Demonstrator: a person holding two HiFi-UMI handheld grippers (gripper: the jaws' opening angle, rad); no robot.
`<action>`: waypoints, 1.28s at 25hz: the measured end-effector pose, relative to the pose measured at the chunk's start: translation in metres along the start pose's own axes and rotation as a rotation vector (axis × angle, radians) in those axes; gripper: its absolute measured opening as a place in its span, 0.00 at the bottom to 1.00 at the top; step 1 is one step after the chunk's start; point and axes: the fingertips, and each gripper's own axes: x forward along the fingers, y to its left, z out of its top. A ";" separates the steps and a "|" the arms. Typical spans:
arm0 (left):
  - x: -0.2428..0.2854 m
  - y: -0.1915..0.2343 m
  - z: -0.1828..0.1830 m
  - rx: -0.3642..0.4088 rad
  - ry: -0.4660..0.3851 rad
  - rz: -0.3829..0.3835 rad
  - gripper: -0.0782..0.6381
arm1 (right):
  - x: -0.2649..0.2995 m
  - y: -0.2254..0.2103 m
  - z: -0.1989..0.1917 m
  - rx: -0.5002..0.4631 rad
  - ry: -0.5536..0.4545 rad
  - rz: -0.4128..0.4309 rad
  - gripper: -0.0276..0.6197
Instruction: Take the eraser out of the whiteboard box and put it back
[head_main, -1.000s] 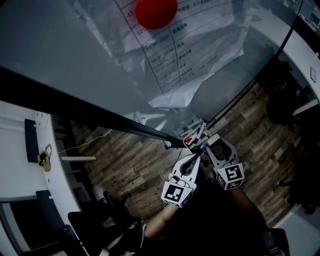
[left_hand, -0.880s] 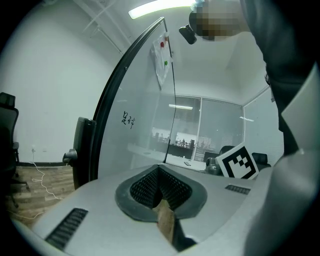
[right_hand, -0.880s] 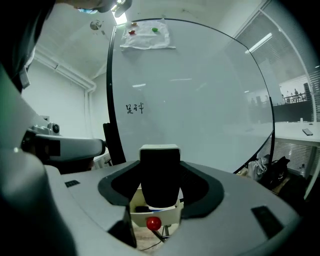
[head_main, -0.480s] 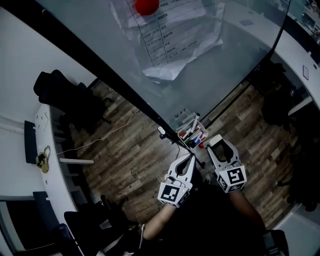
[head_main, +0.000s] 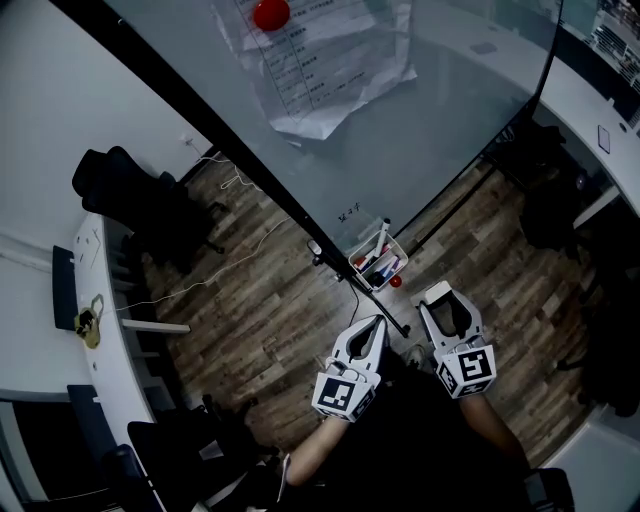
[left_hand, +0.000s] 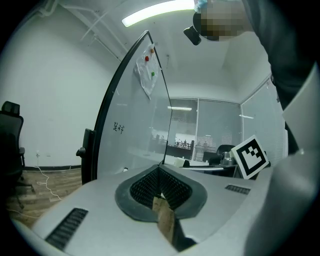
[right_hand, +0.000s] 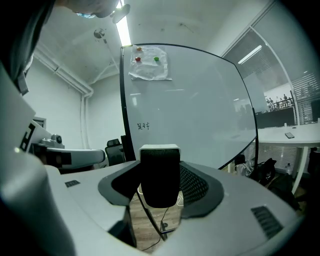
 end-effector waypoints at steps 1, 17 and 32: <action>0.000 -0.001 0.001 -0.003 -0.002 -0.004 0.12 | -0.004 0.000 0.000 0.001 -0.003 -0.006 0.42; -0.017 0.021 0.003 0.026 -0.018 -0.098 0.12 | -0.049 0.028 -0.001 0.017 -0.031 -0.137 0.42; -0.036 0.018 -0.003 0.025 -0.011 -0.192 0.12 | -0.049 0.055 0.000 0.007 -0.059 -0.145 0.42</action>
